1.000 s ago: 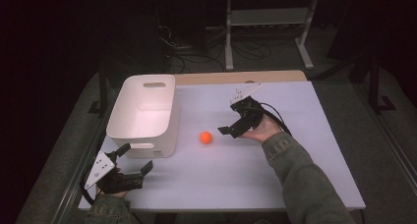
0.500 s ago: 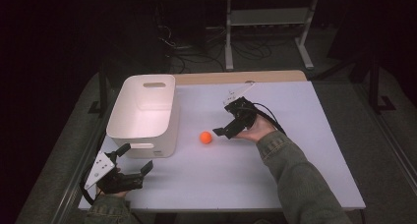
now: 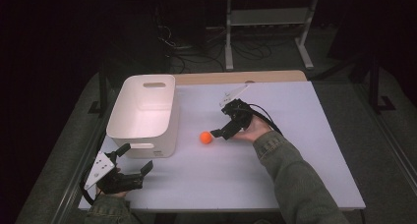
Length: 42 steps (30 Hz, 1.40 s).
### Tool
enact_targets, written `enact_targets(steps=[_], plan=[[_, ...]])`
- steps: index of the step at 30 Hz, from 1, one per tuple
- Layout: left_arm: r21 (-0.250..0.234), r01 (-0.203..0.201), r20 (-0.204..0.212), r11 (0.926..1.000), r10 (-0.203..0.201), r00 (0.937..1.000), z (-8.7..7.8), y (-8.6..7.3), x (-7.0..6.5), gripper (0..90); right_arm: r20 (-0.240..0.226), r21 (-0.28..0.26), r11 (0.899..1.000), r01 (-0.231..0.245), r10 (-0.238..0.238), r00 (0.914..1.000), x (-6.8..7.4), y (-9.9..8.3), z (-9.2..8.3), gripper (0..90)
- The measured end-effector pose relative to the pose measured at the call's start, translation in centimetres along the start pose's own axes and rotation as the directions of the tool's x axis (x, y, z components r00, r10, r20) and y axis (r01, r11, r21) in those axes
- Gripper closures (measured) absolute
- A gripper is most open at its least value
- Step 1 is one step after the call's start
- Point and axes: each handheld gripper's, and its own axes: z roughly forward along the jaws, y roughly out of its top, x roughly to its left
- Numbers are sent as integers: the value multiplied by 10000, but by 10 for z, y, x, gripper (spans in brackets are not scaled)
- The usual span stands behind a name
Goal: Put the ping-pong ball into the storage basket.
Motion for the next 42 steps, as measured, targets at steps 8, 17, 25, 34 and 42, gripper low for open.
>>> enact_targets(steps=[8,17,25,34,42], plan=[[17,-12,4,10000,11,10000,0,0,0,16,-110,88,9999,-56,57,9999,-2,-1,7,0],[41,-26,-7,10000,26,10000,0,0,0,16,-184,224,9997,-26,31,9998,-4,-4,13,0],[45,-36,2,10000,36,10000,0,0,0,16,-363,320,9994,-95,107,9993,-6,-6,22,0],[48,-72,13,10000,72,10000,0,0,0,16,-636,405,9991,-86,111,9979,-8,-8,35,8],[54,-92,8,9999,92,10000,0,0,-1,16,-811,631,9980,60,-9,9967,-10,-9,49,9]])
